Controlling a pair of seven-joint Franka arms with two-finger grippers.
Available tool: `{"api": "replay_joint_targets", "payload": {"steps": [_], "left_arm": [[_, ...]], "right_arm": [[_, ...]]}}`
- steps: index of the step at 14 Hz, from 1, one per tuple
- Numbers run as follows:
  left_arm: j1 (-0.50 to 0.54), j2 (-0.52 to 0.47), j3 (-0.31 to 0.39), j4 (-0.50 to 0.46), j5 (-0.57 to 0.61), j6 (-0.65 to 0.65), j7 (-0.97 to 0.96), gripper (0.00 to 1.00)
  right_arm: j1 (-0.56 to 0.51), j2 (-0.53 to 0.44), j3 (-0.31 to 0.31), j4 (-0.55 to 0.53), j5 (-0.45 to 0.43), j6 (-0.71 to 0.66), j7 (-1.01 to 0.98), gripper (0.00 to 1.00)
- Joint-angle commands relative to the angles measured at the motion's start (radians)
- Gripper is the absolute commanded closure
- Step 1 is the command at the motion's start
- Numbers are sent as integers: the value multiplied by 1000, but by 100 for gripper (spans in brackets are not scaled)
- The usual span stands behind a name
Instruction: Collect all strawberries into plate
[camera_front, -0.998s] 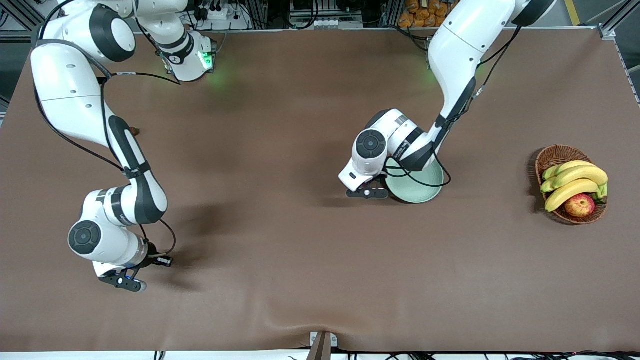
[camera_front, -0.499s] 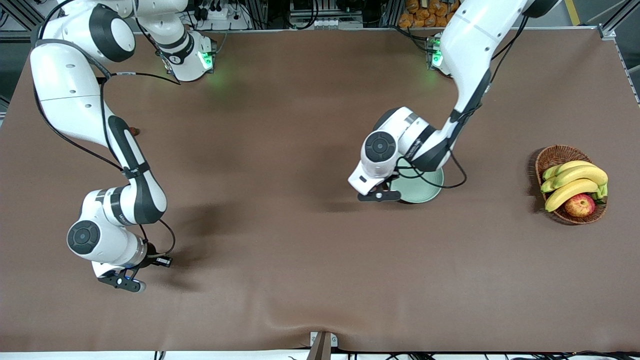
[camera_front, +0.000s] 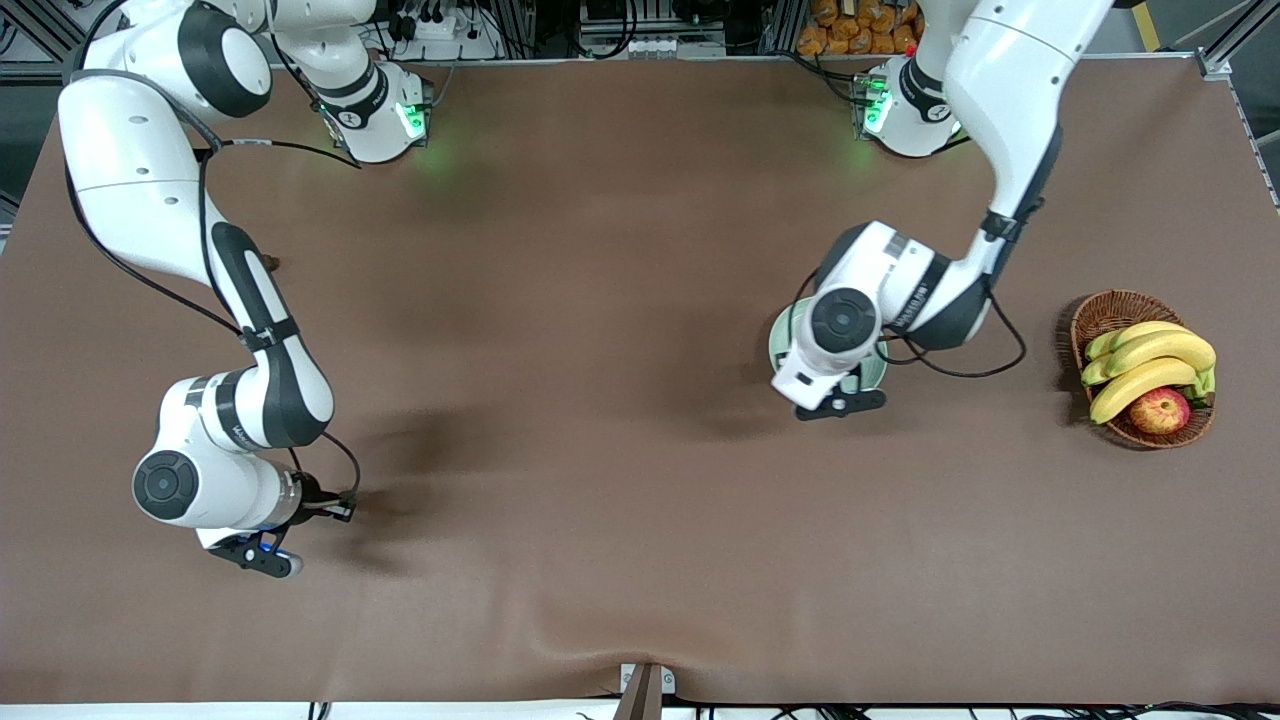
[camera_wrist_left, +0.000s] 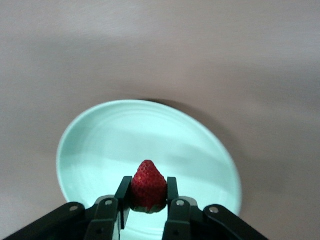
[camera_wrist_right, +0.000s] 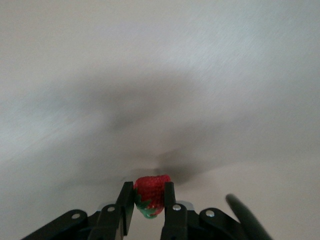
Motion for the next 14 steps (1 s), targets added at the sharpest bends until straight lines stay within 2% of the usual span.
{"api": "replay_joint_targets", "payload": {"steps": [1, 3, 4, 5, 6, 7, 12, 14], "left_arm": [[49, -17, -7, -34, -13, 7, 30, 100], [75, 1, -7, -40, -13, 7, 38, 100], [81, 3, -7, -42, -13, 7, 44, 100], [83, 3, -7, -42, -15, 7, 58, 58], [83, 4, -7, -45, -15, 7, 61, 11], [81, 6, -7, -46, -13, 7, 61, 0], [80, -5, -10, -22, -22, 8, 47, 0], [78, -7, -16, 0, -70, 10, 49, 0]], "right_arm": [[8, -20, 66, 25, 58, -60, 158, 95], [17, -15, 149, 25, 58, -54, 339, 95], [49, -14, 154, 25, 58, -48, 410, 95], [83, -9, 154, 25, 58, -47, 473, 95], [116, -4, 154, 25, 57, -33, 531, 95], [156, 2, 153, 24, 55, -1, 605, 95], [317, 20, 151, 18, 61, 142, 884, 95], [368, 25, 151, 16, 66, 197, 990, 95]]}}
